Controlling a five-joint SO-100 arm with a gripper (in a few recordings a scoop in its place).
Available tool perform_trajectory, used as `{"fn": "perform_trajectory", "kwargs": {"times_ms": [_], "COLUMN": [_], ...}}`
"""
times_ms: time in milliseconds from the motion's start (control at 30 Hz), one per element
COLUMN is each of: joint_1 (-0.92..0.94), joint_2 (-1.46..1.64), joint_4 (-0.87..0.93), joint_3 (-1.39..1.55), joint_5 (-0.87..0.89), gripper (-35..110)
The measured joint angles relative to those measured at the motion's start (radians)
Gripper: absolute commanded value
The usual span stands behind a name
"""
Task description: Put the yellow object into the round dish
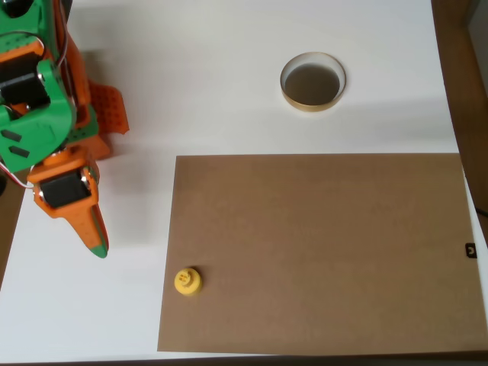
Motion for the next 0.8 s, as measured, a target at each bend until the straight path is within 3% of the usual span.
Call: {"fn": "perform_trajectory", "kwargs": {"times_ms": [633,800], "joint_1": [0.008,0.026], "joint_2": [0.000,0.000], "joint_4": [0.000,0.006], "joint_3": [0.000,-0.002], "joint_5": [-0.002,-0.014], "gripper": [0,7]}}
